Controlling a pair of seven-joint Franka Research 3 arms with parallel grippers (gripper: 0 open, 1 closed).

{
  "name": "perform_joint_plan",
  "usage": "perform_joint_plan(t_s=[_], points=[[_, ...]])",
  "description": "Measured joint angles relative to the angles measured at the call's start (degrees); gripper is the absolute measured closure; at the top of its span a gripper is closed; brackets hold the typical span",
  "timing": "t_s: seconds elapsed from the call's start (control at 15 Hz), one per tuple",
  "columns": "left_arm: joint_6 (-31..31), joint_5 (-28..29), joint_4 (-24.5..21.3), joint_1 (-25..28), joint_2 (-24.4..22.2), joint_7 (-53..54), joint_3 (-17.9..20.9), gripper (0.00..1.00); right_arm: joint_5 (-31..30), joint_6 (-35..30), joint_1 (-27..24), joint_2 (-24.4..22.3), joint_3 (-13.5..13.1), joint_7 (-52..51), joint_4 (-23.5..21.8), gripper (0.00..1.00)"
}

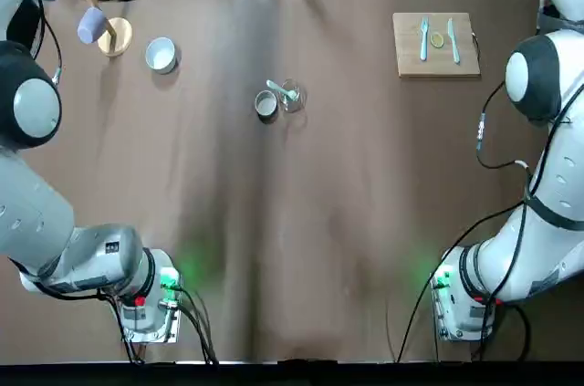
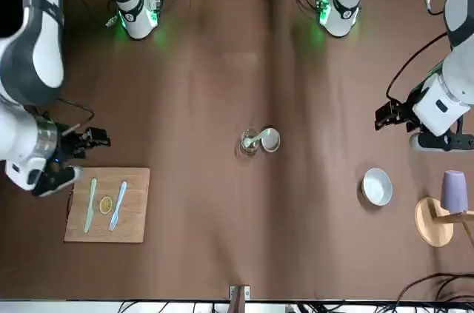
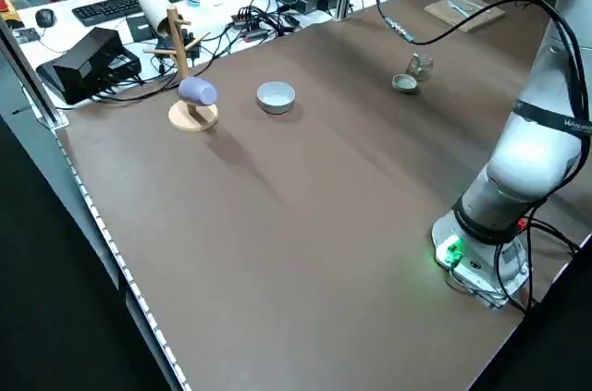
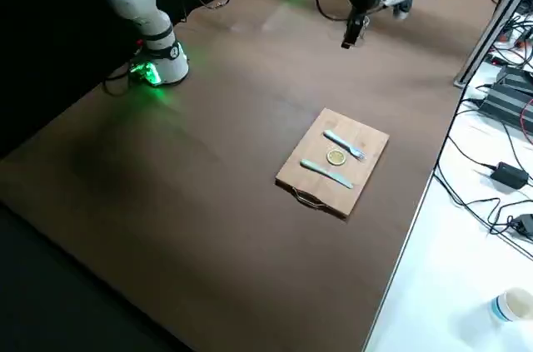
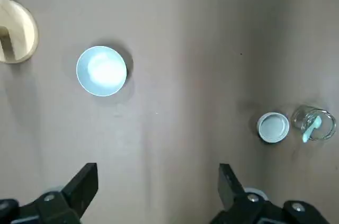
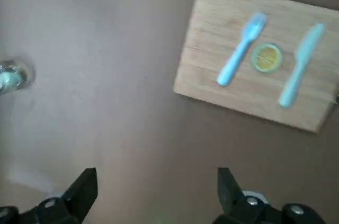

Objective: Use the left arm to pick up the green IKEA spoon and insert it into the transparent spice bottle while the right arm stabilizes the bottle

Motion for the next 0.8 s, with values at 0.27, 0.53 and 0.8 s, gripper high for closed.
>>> perform_joint_plan(t_s=[0.27, 0.53, 0.8], points=[[0.0, 0.0, 0.6, -0.3, -1.0, -0.9, -1.2, 0.00, -6.1, -3.1, -6.3, -3.2, 4.8, 7.1, 2.2, 0.00], [0.0, 0.1, 0.9, -0.2, -1.4, -0.9, -1.4, 0.00, -13.7, -4.3, -15.6, -5.9, 16.5, 17.1, 1.5, 0.00], [-0.3, 2.0, 1.0, 0.1, -2.3, -0.9, -1.0, 0.00, -16.5, 3.5, -19.3, -13.3, 22.8, 20.0, -9.4, 0.00]])
